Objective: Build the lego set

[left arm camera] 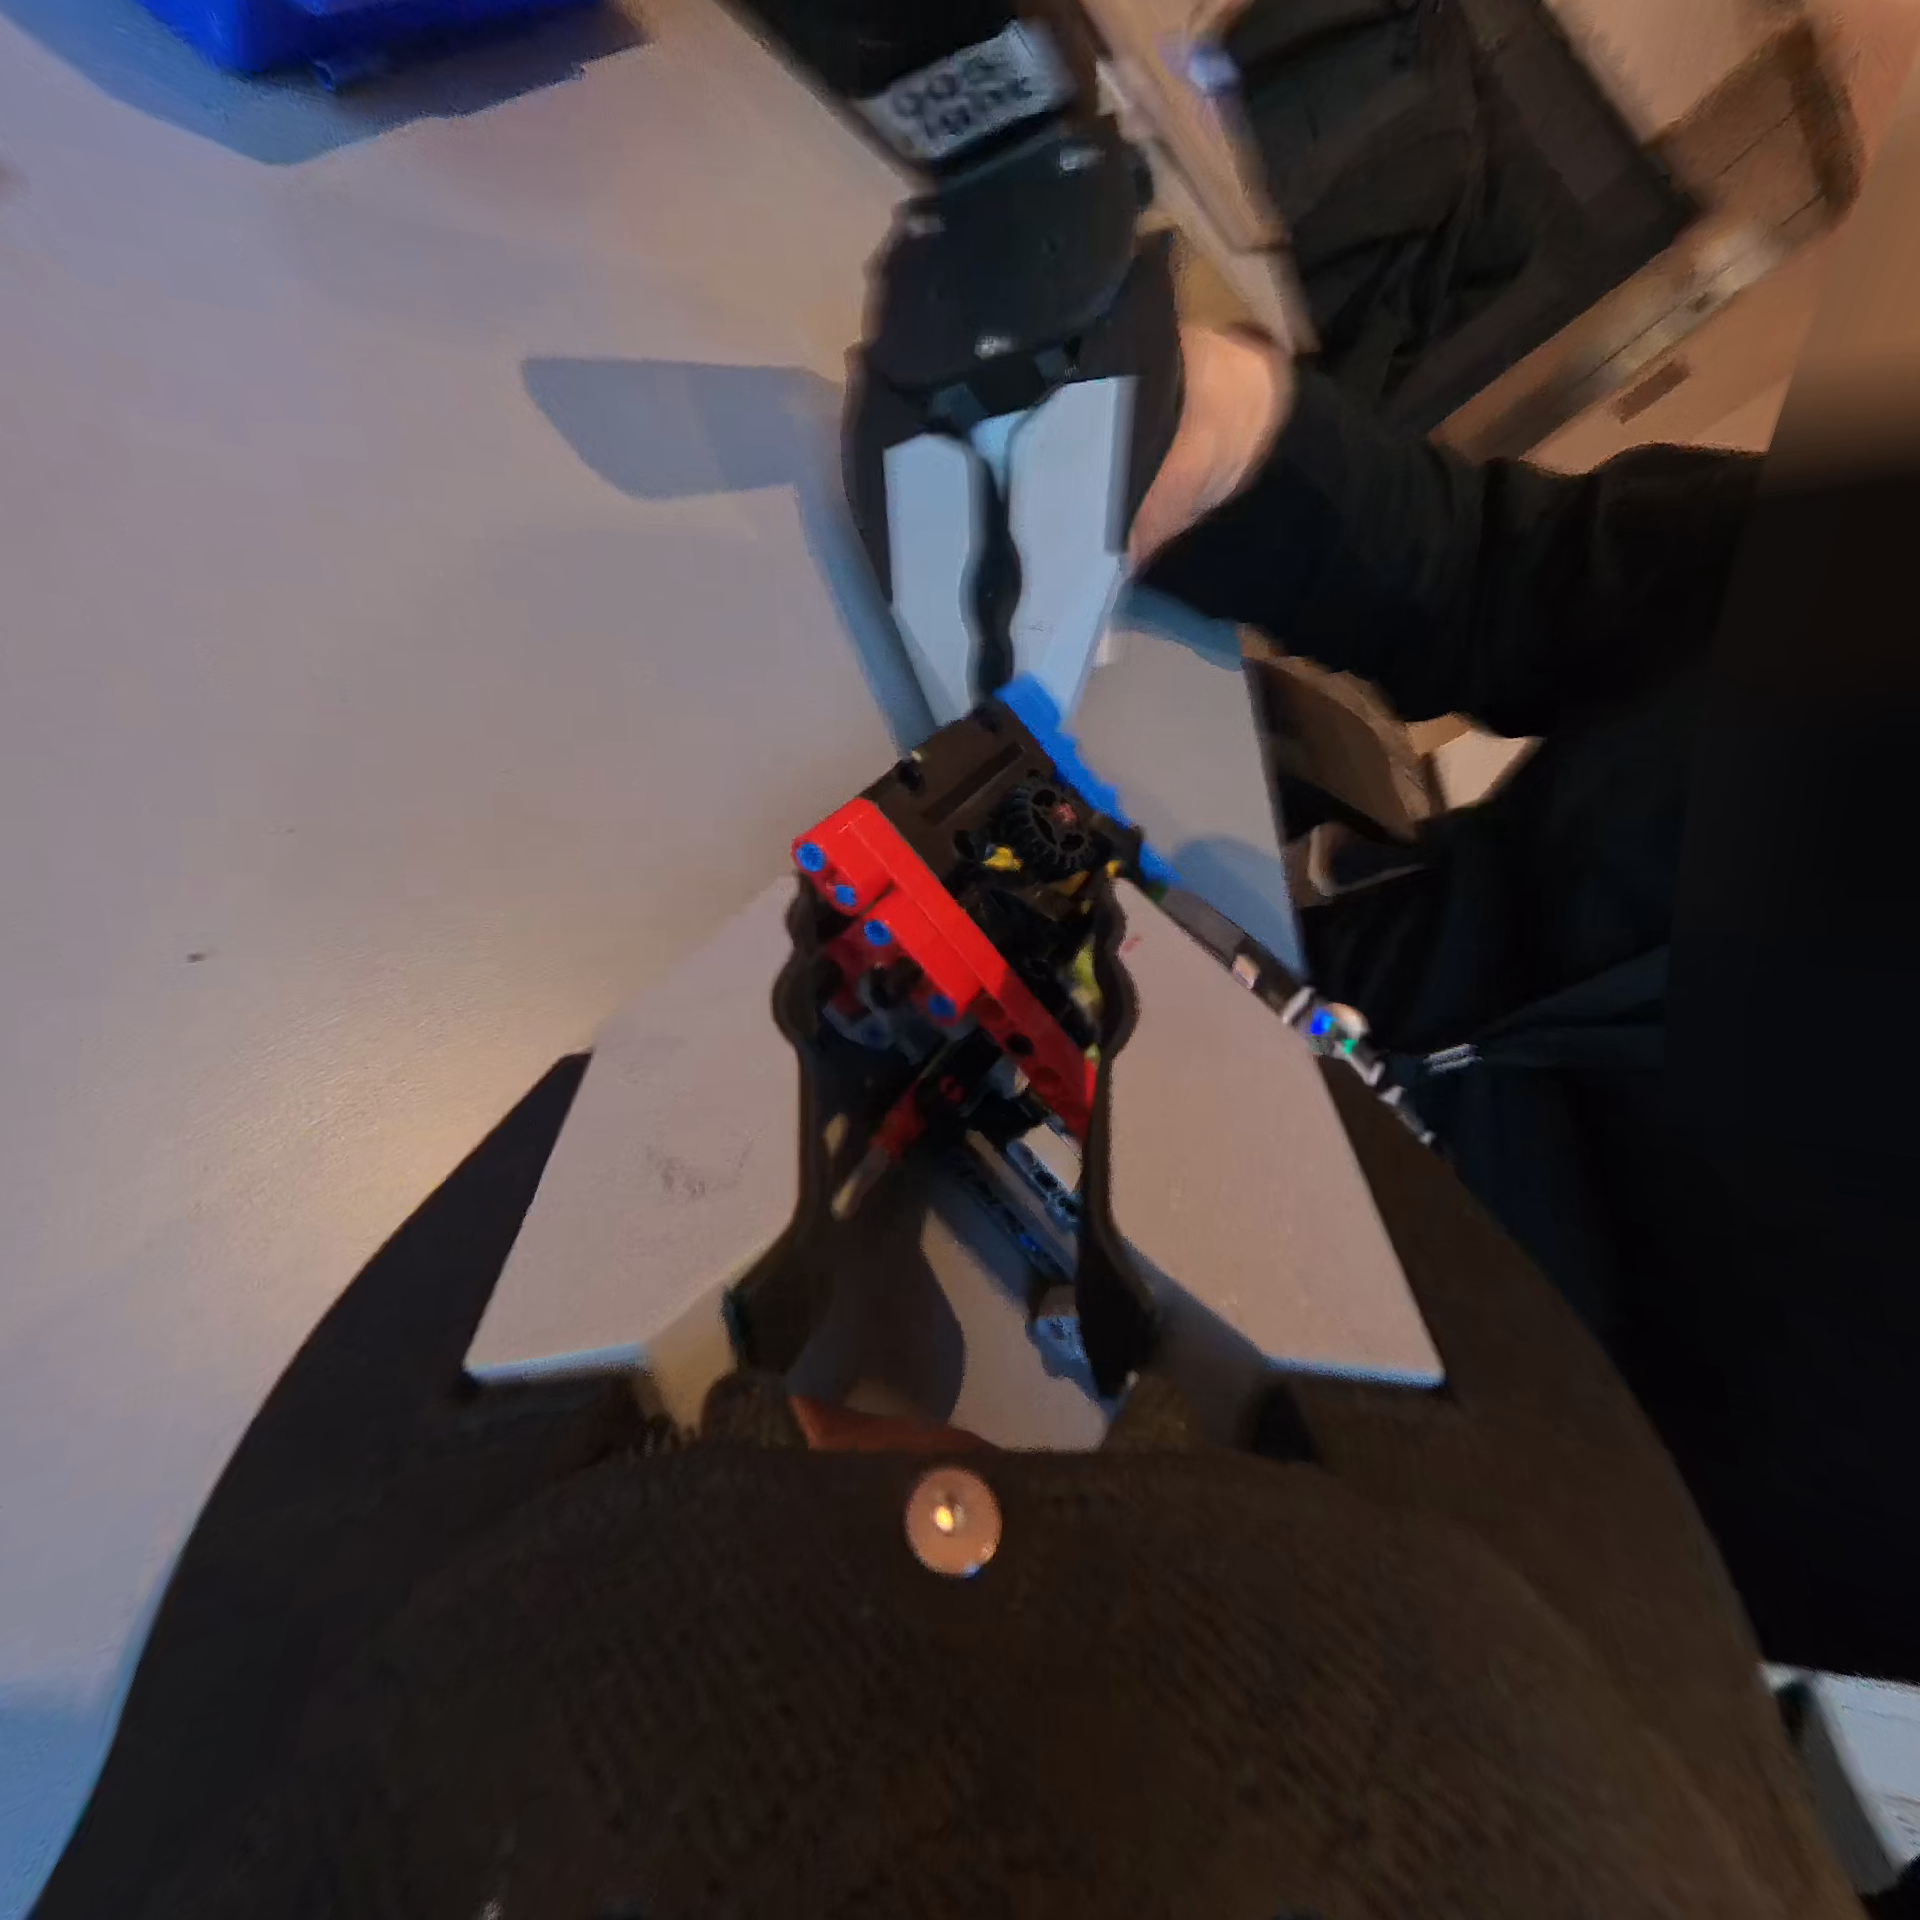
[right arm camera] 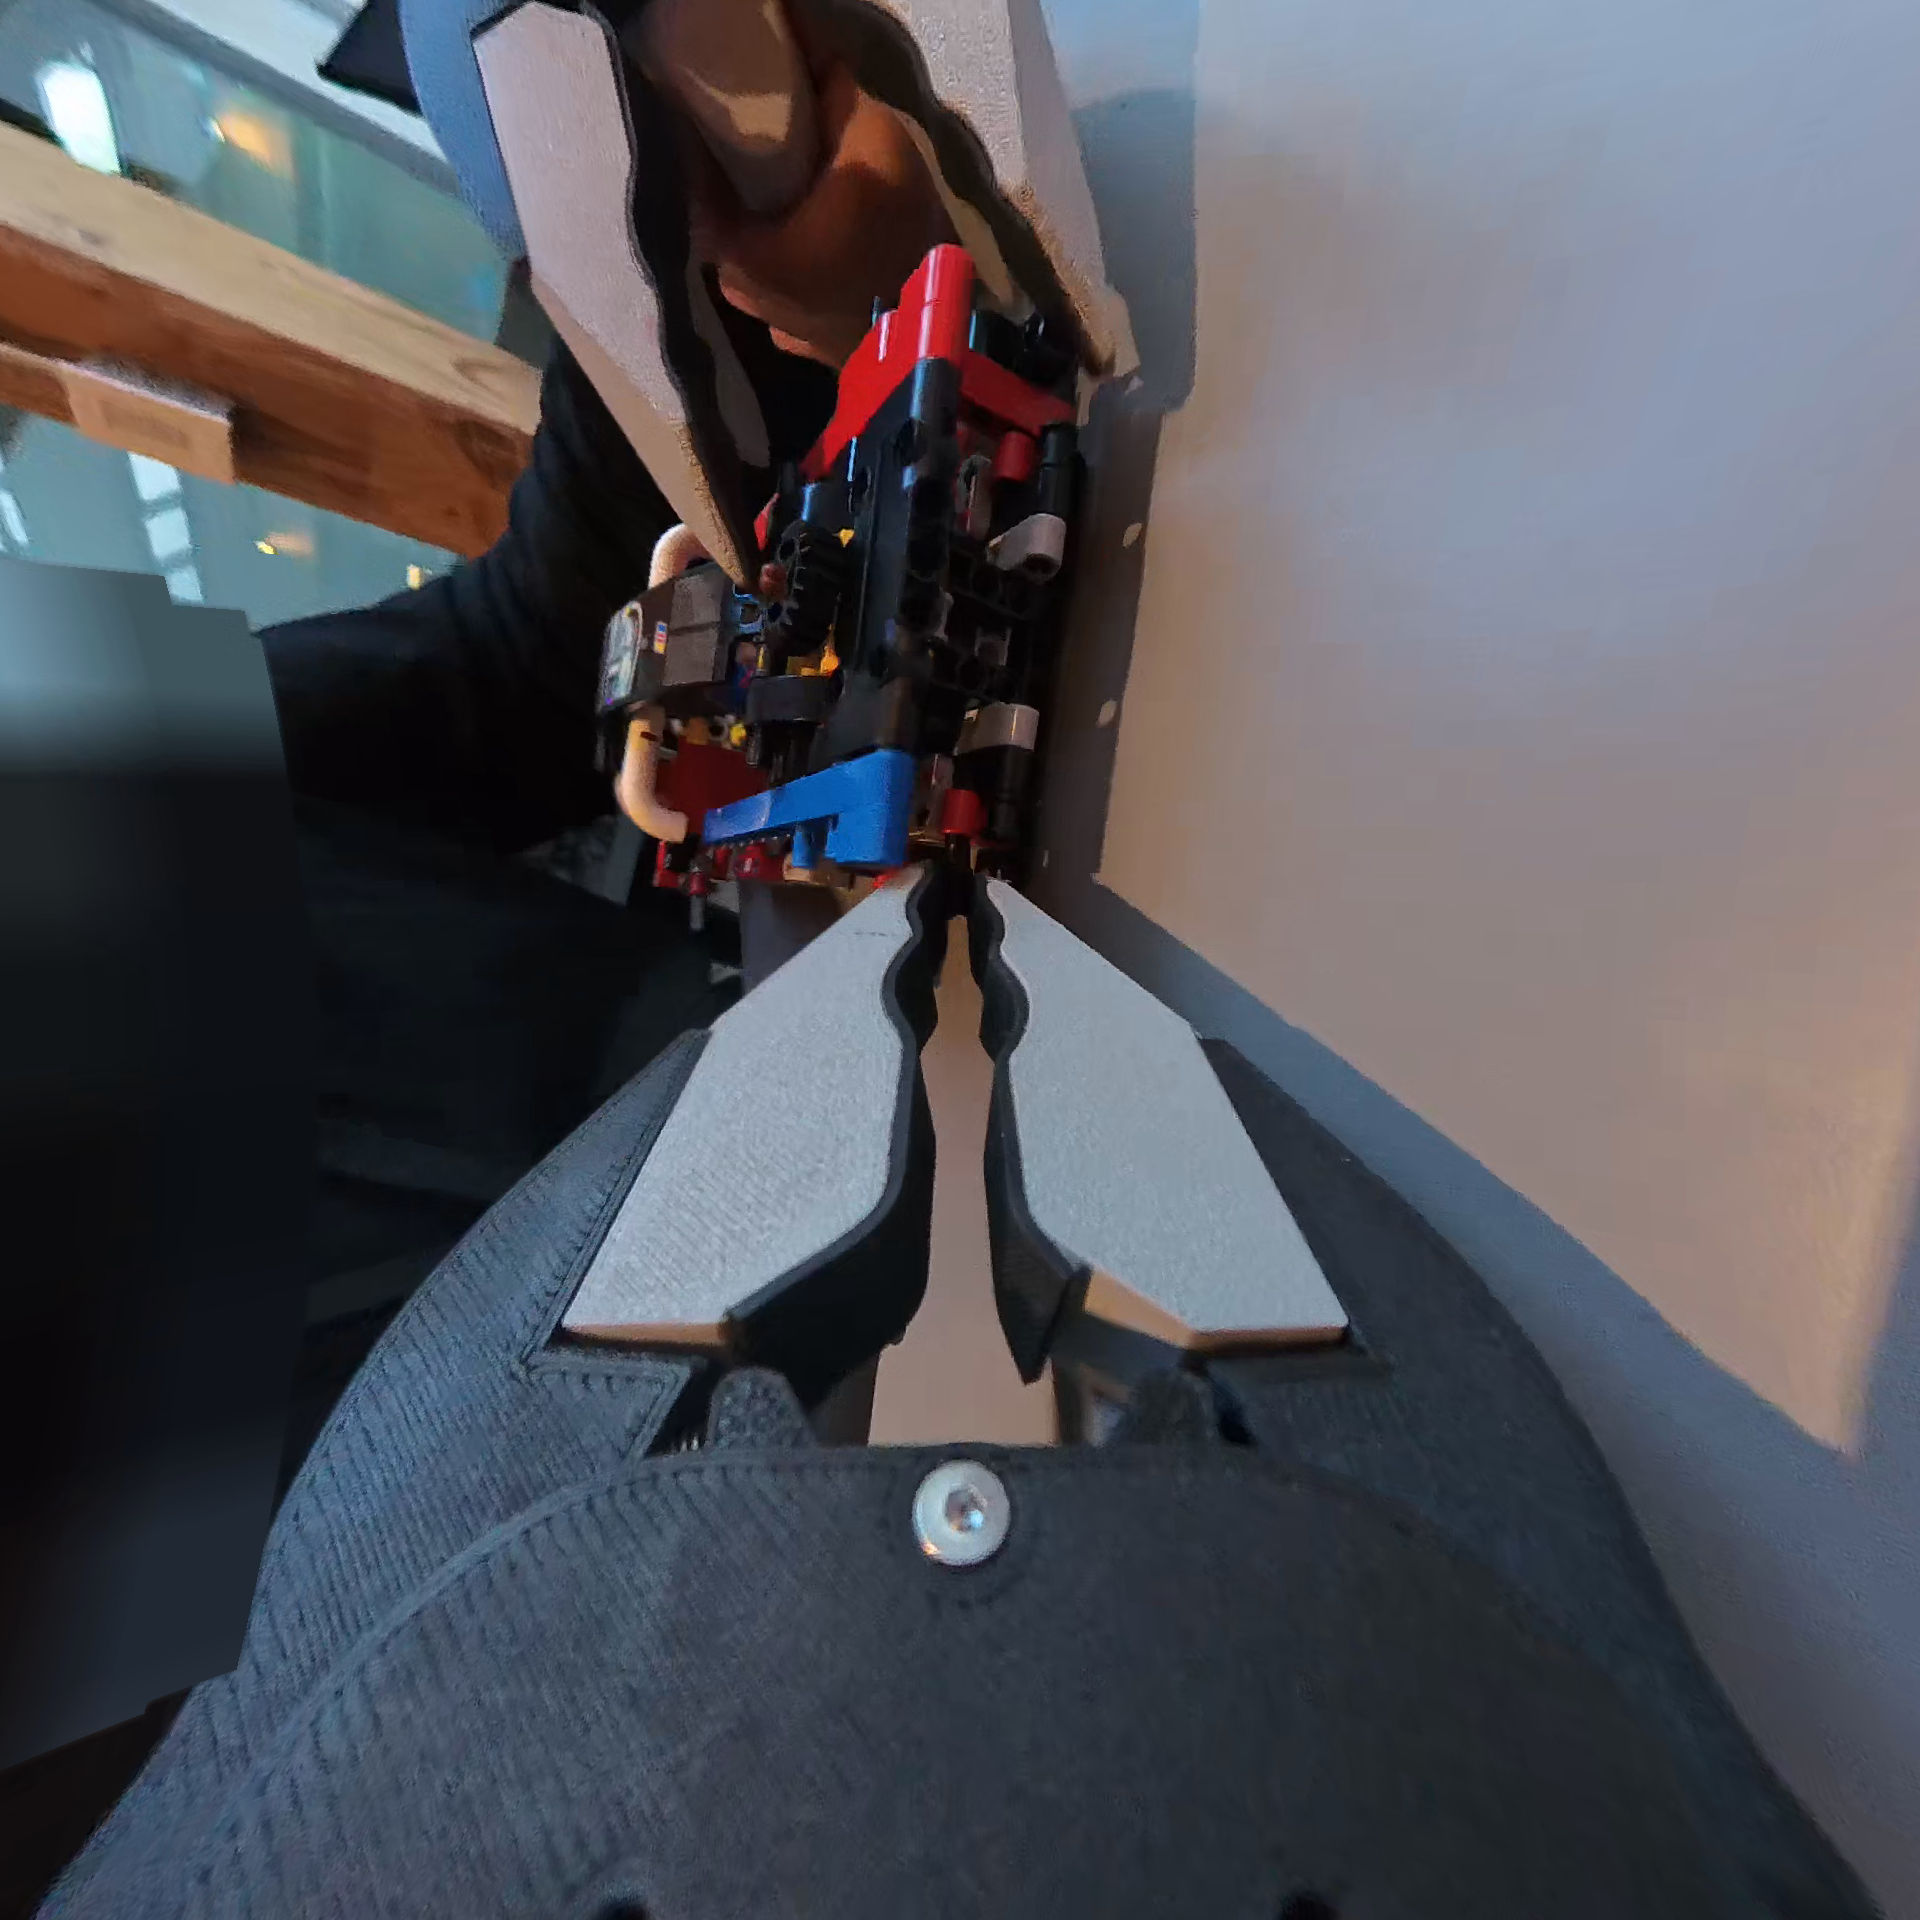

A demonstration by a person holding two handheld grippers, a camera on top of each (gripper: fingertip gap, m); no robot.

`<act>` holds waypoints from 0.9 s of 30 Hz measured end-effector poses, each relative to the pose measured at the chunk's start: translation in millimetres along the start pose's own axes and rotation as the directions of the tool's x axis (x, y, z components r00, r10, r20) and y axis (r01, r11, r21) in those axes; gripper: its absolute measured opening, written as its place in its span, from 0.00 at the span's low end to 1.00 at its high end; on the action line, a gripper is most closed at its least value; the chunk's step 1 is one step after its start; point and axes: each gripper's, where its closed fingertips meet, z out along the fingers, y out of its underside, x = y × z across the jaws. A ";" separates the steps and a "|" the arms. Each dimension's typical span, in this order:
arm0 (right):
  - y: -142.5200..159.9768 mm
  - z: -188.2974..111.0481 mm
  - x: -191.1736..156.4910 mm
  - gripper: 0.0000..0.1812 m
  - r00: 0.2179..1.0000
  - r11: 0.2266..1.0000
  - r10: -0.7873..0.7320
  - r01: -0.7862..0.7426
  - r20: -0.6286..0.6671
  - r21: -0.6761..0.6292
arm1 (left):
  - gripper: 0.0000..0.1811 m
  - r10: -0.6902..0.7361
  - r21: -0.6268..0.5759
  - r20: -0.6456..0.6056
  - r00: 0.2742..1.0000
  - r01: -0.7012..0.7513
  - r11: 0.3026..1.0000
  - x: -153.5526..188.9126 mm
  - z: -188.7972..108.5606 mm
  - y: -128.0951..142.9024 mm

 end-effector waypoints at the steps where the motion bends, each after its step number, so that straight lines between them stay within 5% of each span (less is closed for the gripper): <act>1: -1.8 0.0 1.2 0.00 0.999 1.000 -0.023 0.023 -0.024 0.015 | 0.31 -0.020 0.009 -0.002 1.000 0.020 1.000 0.4 2.1 -0.9; 13: 6.4 -2.2 -2.8 0.00 0.993 0.994 -0.108 0.109 -0.056 0.016 | 0.34 0.003 0.009 0.041 0.999 -0.003 1.000 -6.5 -2.1 -0.6; 19: 6.9 -8.8 -11.5 0.00 0.986 0.985 -0.164 0.166 -0.027 0.052 | 0.42 0.056 0.137 0.144 0.988 -0.076 0.988 -20.3 -27.6 -14.6; 27: 3.1 -15.1 -36.2 0.00 0.904 0.899 -0.428 0.426 0.000 0.098 | 0.43 0.105 0.256 0.168 0.980 -0.146 0.955 -17.8 -46.0 -27.2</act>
